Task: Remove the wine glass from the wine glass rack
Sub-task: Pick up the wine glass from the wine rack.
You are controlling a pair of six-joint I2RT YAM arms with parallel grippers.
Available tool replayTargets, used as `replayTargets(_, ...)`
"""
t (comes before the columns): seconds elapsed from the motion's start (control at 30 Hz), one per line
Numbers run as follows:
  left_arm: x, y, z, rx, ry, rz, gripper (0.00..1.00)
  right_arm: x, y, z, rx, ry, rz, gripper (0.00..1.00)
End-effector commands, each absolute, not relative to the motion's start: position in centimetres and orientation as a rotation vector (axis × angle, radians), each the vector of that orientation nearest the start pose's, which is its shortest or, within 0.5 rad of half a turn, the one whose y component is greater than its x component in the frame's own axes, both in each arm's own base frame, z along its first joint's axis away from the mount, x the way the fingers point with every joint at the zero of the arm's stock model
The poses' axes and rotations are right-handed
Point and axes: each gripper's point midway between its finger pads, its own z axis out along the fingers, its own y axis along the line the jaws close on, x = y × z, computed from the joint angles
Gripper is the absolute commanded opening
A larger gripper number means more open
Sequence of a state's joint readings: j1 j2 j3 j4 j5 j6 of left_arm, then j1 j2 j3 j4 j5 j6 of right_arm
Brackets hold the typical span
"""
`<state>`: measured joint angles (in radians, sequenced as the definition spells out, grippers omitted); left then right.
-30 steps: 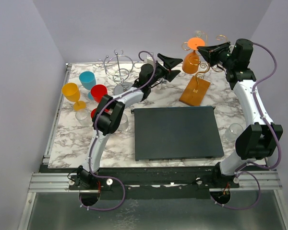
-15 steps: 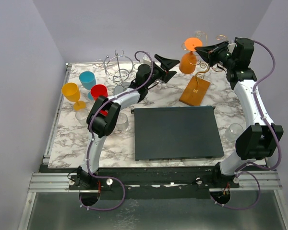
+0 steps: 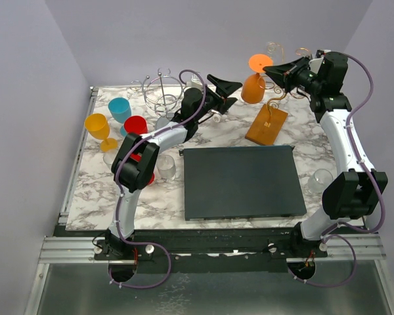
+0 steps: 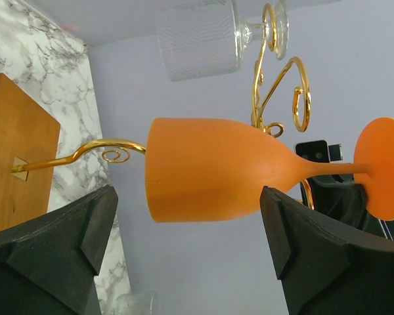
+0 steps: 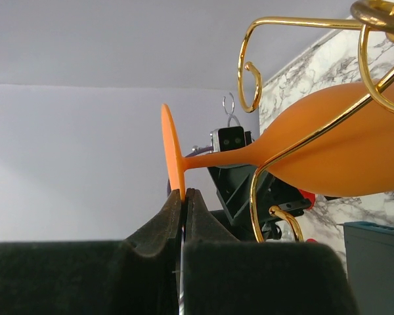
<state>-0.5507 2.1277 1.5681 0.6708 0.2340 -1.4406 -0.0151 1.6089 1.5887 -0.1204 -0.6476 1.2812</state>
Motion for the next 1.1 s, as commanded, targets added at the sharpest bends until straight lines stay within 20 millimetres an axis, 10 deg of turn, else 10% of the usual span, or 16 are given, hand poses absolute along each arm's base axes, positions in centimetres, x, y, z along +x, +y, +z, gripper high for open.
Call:
replayTargets(0.0,49.1,-39.5,30.0,-0.483,1.624,-1.722,0.99,45.1,13.4,41.8,0.572,1.774,1.47,0.01)
replayTargets(1.07,46.6,-38.8,30.5,-0.234,1.803,-1.485,0.94,44.1,14.0,41.7,0.475,1.816,1.475,0.0)
